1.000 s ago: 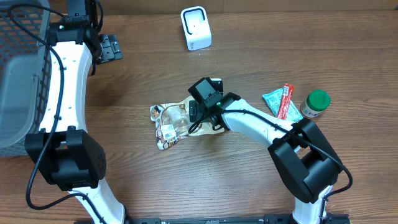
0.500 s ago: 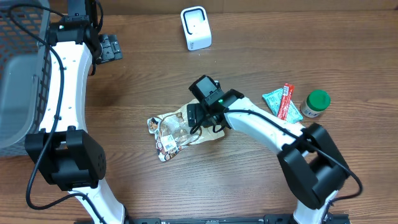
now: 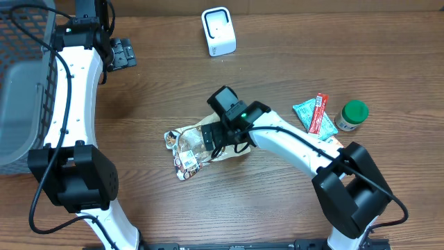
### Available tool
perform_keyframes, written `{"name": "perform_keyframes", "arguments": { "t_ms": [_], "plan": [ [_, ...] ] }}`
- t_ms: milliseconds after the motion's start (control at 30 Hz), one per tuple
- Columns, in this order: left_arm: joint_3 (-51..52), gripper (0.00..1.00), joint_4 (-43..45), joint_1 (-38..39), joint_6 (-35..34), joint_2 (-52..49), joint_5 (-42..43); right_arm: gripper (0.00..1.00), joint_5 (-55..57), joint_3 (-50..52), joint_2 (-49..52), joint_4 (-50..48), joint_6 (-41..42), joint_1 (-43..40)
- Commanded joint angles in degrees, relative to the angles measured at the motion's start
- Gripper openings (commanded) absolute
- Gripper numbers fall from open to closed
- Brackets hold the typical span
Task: Scan the item barcode
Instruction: 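Reach the right gripper to the Pantree snack bag and grasp it, then lift the snack bag and carry it toward the scanner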
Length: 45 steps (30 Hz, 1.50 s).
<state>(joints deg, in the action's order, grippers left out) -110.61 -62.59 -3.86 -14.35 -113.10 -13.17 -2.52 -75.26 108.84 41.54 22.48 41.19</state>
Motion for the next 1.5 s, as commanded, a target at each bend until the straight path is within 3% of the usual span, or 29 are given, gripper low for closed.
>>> {"name": "perform_keyframes", "arguments": {
  "t_ms": [0,500,667,1100,1467],
  "plan": [
    [-0.13,1.00,0.04,0.17,1.07,-0.04,-0.74,1.00,3.15,1.81,-1.36,-0.59,-0.46,1.42],
    [-0.13,1.00,0.07,0.17,1.09,-0.02,-0.74,0.98,4.76,3.17,6.82,-1.31,0.24,3.80],
    [-0.13,1.00,0.07,0.17,1.07,-0.04,-0.74,0.91,4.26,2.99,6.67,-0.57,3.02,3.67],
    [-0.13,1.00,0.04,0.17,1.09,-0.02,-0.74,0.93,4.39,-6.01,2.10,4.02,2.73,1.46],
    [-0.13,1.00,0.04,0.17,1.07,-0.04,-0.74,0.92,8.48,-5.35,3.61,3.76,1.20,1.60]
  ]
}}
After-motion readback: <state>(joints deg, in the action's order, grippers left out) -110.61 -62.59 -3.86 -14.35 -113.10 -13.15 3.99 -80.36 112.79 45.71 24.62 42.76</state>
